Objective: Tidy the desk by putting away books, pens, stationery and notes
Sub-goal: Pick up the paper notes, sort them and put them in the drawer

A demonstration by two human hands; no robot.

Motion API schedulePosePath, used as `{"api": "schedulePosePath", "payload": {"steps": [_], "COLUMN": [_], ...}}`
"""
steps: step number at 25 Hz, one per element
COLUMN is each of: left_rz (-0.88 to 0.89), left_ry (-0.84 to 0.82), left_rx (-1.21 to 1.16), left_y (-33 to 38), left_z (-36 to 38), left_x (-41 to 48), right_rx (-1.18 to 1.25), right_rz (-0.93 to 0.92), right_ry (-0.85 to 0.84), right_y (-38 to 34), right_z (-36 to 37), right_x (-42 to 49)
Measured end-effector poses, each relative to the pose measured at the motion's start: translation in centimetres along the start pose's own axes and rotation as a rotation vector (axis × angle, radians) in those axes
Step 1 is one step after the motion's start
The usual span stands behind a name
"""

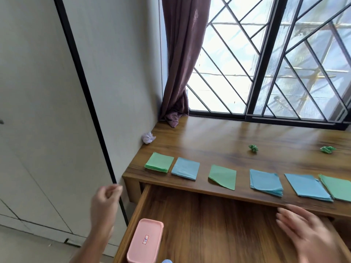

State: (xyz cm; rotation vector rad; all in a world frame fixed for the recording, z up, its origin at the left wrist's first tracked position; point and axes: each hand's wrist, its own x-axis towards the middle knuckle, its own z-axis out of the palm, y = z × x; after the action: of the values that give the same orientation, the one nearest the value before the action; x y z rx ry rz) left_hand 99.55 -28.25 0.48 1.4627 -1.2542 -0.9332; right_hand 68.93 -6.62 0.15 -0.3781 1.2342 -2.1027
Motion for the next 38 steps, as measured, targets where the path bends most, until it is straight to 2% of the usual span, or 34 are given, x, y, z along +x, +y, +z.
{"api": "schedulePosePath", "payload": {"steps": [2, 4, 7, 13, 19, 21, 24, 28, 32, 36, 38], "left_rz": [-0.002, 0.014, 0.038, 0.073, 0.034, 0.024, 0.029, 0.024, 0.039, 0.103, 0.062], "left_ry": [-0.207, -0.285, -0.304, -0.393, -0.451, -0.467, -0.499, -0.503, -0.484, -0.452, -0.479], "left_rx": [0.066, 0.193, 0.427, 0.883, 1.087, 1.105, 1.125, 1.098, 1.007, 0.799, 0.638], "left_y": [1.3, 1.6, 1.8, 1.4, 0.8, 0.7, 0.8, 0.7, 0.6, 0.7, 0.9], "left_z": [3.4, 6.6, 10.8, 16.3, 19.0, 19.2, 19.3, 19.4, 19.0, 17.8, 16.9], "left_x": [2.5, 5.4, 9.6, 15.0, 15.9, 16.1, 16.3, 16.4, 16.0, 15.5, 15.6], "right_rx": [-0.202, -0.312, -0.510, -1.316, -1.674, -1.689, -1.581, -1.549, -1.519, -1.449, -1.345], "right_rz": [0.057, 0.141, 0.280, 0.208, 0.370, 0.427, 0.486, 0.501, 0.371, 0.180, 0.139], "right_ry": [0.126, 0.094, 0.054, 0.193, 0.126, 0.127, 0.200, 0.221, 0.239, 0.221, 0.206], "right_y": [1.3, 3.5, 7.4, 11.9, 13.5, 13.9, 14.0, 14.0, 14.4, 13.8, 13.0], "right_z": [4.3, 9.8, 13.6, 17.3, 20.2, 20.8, 21.3, 21.5, 21.1, 20.1, 19.5], "right_x": [1.0, 3.1, 8.2, 15.9, 17.1, 17.5, 17.8, 18.1, 17.7, 16.9, 16.6]}}
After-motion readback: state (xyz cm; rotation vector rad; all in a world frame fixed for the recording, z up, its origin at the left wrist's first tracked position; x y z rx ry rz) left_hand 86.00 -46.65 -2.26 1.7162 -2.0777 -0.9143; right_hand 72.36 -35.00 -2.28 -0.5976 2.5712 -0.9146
